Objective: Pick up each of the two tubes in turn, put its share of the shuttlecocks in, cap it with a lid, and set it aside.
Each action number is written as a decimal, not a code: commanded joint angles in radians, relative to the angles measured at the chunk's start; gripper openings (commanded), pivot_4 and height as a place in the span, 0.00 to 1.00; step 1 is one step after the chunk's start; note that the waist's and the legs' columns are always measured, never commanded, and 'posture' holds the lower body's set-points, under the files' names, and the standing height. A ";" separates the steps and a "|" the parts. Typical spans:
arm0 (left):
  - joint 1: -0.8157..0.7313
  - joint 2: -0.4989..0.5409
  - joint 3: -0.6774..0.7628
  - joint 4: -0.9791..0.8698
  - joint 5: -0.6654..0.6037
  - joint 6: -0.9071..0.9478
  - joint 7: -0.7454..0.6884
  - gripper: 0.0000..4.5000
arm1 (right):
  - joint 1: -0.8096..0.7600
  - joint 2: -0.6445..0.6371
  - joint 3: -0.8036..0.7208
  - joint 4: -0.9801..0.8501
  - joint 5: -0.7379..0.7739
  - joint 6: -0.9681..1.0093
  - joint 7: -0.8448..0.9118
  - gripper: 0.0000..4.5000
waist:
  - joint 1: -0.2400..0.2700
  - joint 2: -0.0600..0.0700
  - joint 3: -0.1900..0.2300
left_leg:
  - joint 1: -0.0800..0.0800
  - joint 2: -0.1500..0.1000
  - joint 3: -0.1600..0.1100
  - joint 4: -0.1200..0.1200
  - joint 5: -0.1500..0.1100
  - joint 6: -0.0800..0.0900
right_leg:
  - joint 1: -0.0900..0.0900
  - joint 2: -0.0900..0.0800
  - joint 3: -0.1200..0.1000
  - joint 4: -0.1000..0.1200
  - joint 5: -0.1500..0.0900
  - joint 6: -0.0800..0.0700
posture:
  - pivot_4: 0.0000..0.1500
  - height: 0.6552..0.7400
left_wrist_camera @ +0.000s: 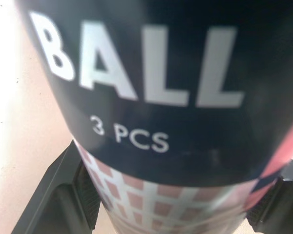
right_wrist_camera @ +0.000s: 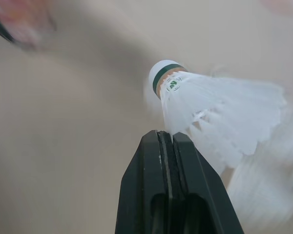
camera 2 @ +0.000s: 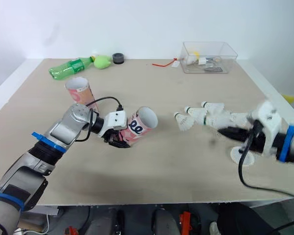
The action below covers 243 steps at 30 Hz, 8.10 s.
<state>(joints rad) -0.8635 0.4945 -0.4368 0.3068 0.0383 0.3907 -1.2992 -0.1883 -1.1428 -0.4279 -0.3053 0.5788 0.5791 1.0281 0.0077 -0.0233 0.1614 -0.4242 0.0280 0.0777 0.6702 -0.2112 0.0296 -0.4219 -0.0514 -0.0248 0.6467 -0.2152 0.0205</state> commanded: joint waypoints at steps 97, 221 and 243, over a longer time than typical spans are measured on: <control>-0.031 -0.036 0.041 0.066 -0.018 -0.019 -0.034 0.72 | -0.319 0.400 0.327 0.138 -0.325 -0.279 -0.265 0.02 | -0.001 -0.002 0.000 | -0.014 -0.002 0.013 0.003 0.001 0.008 | -0.019 0.002 0.017 0.002 0.012 0.010 | 1.00 1.00; -0.126 -0.104 0.057 0.216 -0.046 -0.066 -0.071 0.72 | -0.472 0.141 0.386 0.046 -0.199 -0.359 0.129 0.01 | -0.001 0.001 0.004 | -0.014 0.001 0.012 0.003 0.005 0.011 | -0.020 0.007 0.019 0.000 0.015 0.004 | 1.00 1.00; -0.118 -0.112 0.063 0.197 -0.046 -0.057 -0.060 0.72 | -0.743 0.287 0.606 0.365 -0.401 -0.721 0.388 0.01 | -0.001 0.000 0.005 | -0.016 -0.001 0.013 0.003 0.004 0.011 | -0.021 0.004 0.019 0.000 0.020 0.003 | 1.00 1.00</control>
<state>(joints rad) -0.9637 0.3748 -0.3932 0.5380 0.0003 0.3343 -1.3601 -0.8911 -0.8531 0.2031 0.0658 0.1690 -0.1328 1.4044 0.0072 -0.0233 0.1660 -0.4399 0.0273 0.0911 0.6728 -0.2075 0.0407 -0.4433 -0.0476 -0.0059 0.6466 -0.1957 0.0232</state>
